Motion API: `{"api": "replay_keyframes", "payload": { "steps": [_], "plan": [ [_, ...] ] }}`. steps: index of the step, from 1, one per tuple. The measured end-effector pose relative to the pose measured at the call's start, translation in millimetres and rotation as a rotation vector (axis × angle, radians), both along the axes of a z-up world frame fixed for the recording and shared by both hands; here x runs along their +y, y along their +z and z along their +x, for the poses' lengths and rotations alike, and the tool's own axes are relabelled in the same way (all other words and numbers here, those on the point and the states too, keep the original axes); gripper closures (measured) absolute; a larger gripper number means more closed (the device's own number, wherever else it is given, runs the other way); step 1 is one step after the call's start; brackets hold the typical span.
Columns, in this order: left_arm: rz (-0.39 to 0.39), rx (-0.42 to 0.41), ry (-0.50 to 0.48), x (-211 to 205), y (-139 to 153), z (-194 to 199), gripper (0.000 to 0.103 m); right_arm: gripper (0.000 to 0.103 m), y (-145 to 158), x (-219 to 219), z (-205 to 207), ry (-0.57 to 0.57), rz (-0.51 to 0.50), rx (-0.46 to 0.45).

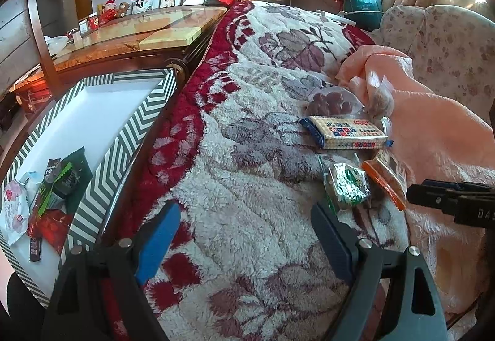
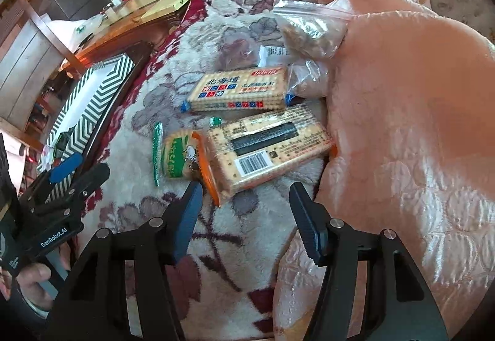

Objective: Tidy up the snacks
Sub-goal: 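Grasp the clear bag of red dates with the left tool while the right tool reaches the zip bag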

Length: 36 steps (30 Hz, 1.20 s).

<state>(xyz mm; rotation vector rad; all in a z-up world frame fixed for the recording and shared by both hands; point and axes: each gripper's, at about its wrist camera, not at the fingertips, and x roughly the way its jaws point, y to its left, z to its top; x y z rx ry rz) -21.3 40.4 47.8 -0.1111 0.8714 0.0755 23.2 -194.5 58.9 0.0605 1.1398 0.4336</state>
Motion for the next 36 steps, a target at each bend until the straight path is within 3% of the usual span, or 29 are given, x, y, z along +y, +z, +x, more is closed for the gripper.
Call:
{"api": "replay_keyframes", "payload": {
  "steps": [10, 17, 19, 36],
  "plan": [
    [-0.016, 0.007, -0.037, -9, 12, 18, 0.015, 0.044, 4, 1, 10, -0.002, 0.007, 0.009],
    [-0.091, 0.020, -0.088, -23, 24, 59, 0.011, 0.044, 15, -13, 26, -0.052, 0.025, -0.013],
    [-0.089, 0.027, -0.098, -29, 24, 70, 0.011, 0.040, 16, -17, 31, -0.064, 0.030, -0.013],
    [-0.105, 0.107, -0.168, -62, 16, 157, 0.011, 0.040, 9, -36, 83, -0.125, 0.060, 0.005]
  ]
}}
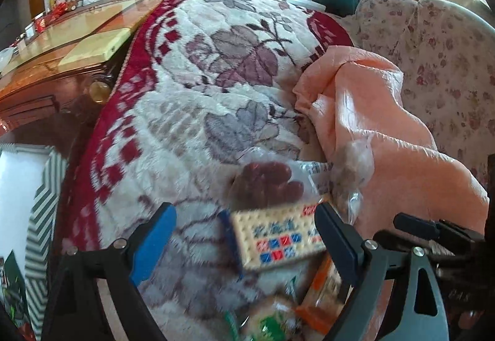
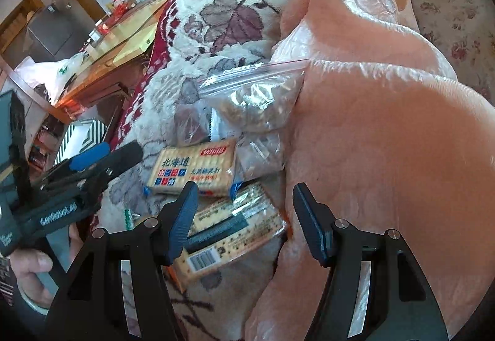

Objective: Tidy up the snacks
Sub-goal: 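Grasp the clear bag of red dates with the left tool while the right tool reaches the zip bag, then grasp the large zip bag of nuts with the right tool while the left tool holds the dates bag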

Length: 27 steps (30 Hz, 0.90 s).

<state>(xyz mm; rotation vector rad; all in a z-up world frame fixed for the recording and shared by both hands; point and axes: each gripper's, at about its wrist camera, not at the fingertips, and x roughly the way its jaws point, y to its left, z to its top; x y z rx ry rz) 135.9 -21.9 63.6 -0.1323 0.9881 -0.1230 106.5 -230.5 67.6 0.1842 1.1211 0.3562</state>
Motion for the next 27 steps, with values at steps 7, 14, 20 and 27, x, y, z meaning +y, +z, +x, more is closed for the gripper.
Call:
{"api": "replay_keyframes", "payload": {
  "steps": [7, 14, 20, 27],
  "plan": [
    [-0.001, 0.031, -0.050, -18, -10, 25, 0.011, 0.040, -5, -3, 14, -0.003, 0.005, 0.003],
    [-0.003, 0.105, -0.031, -22, -30, 48, 0.011, 0.040, -10, 2, 22, 0.011, -0.006, 0.013],
    [-0.032, 0.122, -0.037, -20, -38, 57, 0.039, 0.040, -14, -3, 25, -0.008, 0.004, 0.024],
    [-0.069, 0.089, -0.048, -9, -34, 53, 0.063, 0.040, -14, 3, 30, 0.004, 0.011, 0.014]
  ]
}}
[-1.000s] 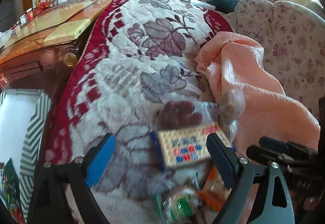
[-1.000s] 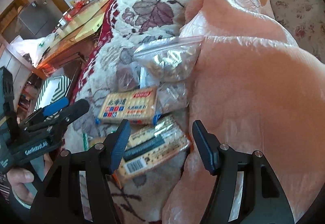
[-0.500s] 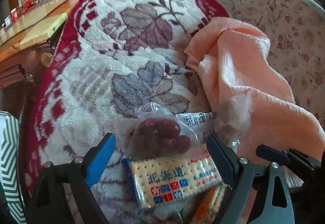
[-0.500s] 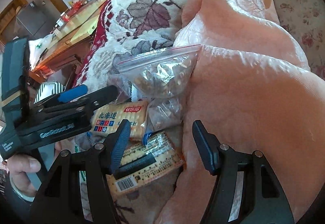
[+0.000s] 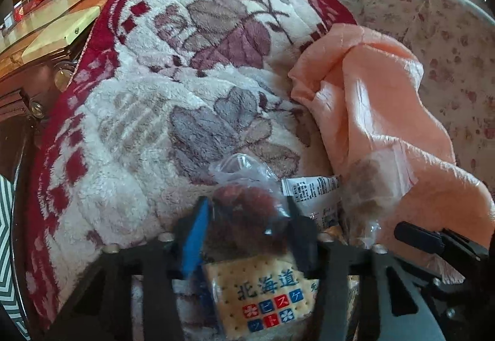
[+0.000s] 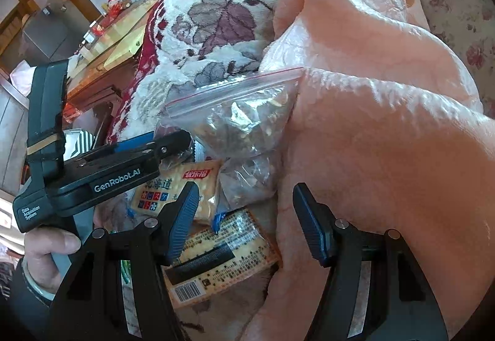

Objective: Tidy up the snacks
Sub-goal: 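Grasp the large zip bag of nuts with the right tool while the left tool holds the dates bag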

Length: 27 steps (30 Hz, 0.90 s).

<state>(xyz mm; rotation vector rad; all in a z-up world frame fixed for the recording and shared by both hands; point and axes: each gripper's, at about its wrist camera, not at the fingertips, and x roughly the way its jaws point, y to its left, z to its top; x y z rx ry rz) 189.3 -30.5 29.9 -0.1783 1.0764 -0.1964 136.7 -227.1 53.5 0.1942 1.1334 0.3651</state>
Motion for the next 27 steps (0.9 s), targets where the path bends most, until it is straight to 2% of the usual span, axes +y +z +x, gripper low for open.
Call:
{"api": "replay_keyframes", "payload": {
  "steps": [2, 4, 7, 13, 15, 16, 17, 20, 27],
  "plan": [
    [-0.010, -0.007, 0.001, 5, 5, -2, 0.076, 0.040, 0, 2, 2, -0.001, 0.004, -0.008],
    [0.001, -0.023, -0.013, 6, 8, -5, 0.081, 0.037, -1, 4, 6, 0.000, 0.007, -0.015],
    [0.016, -0.030, -0.032, 5, 8, -8, 0.082, 0.037, -2, 8, 15, -0.009, -0.001, -0.030],
    [-0.020, -0.024, -0.028, 13, 9, -12, 0.083, 0.037, -15, 11, 36, -0.023, -0.030, -0.028],
    [-0.025, -0.025, -0.018, 19, 10, -14, 0.083, 0.037, -22, 10, 42, -0.016, -0.001, -0.013],
    [-0.035, -0.024, -0.015, 23, 10, -15, 0.083, 0.039, -24, 9, 42, -0.012, 0.019, -0.011],
    [-0.043, -0.023, -0.008, 26, 11, -16, 0.083, 0.050, -26, 9, 42, -0.011, 0.036, -0.009],
    [-0.060, -0.028, 0.015, 37, 14, -22, 0.083, 0.063, -26, 9, 38, 0.003, 0.050, -0.029],
    [-0.042, -0.068, 0.037, 45, 28, -41, 0.083, 0.069, 3, 15, 25, 0.058, 0.066, -0.100]
  ]
}}
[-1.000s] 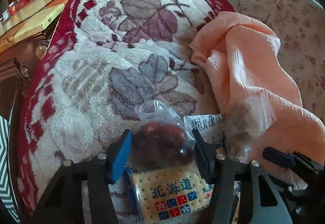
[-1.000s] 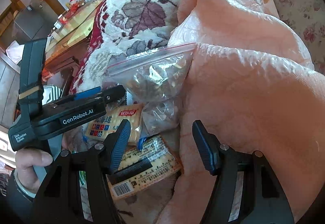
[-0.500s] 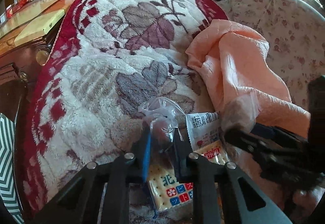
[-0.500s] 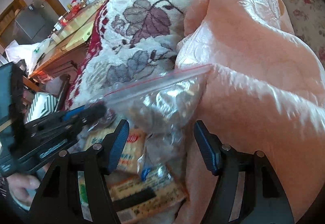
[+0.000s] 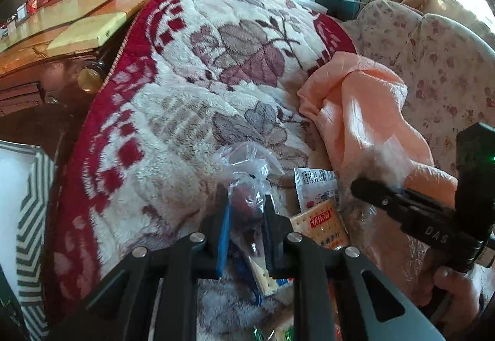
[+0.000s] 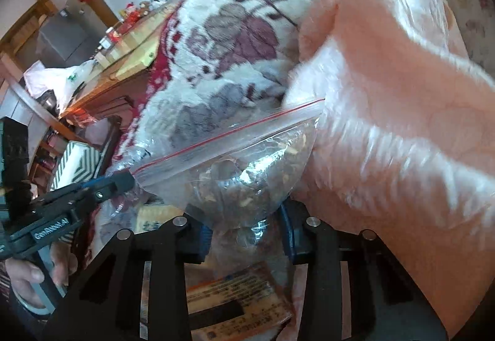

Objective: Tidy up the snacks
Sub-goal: 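Grasp the large zip bag of nuts with the right tool while the left tool holds the dates bag, then carry the dates bag and the zip bag over the white box with both tools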

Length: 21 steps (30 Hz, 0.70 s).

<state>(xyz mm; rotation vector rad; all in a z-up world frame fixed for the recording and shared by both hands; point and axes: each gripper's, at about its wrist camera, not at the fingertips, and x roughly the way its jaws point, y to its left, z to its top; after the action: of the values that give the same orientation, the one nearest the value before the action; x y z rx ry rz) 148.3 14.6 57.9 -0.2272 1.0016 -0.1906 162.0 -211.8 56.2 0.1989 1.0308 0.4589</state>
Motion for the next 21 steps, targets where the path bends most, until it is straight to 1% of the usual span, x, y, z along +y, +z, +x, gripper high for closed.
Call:
{"api": "replay_keyframes", "payload": {
  "steps": [2, 7, 10, 21],
  "plan": [
    [0.003, -0.013, 0.005, 3, 5, -5, 0.083, 0.070, 12, 3, -5, 0.014, 0.000, -0.029],
    [-0.006, -0.036, 0.023, 12, 17, -20, 0.083, 0.070, 32, 11, -18, 0.046, 0.009, -0.055],
    [-0.002, -0.044, 0.032, 16, 21, -30, 0.083, 0.070, 36, 18, -27, 0.064, 0.017, -0.055],
    [0.053, -0.075, 0.072, 29, 32, -70, 0.083, 0.070, 36, 51, -64, 0.131, 0.021, -0.048]
  ]
}}
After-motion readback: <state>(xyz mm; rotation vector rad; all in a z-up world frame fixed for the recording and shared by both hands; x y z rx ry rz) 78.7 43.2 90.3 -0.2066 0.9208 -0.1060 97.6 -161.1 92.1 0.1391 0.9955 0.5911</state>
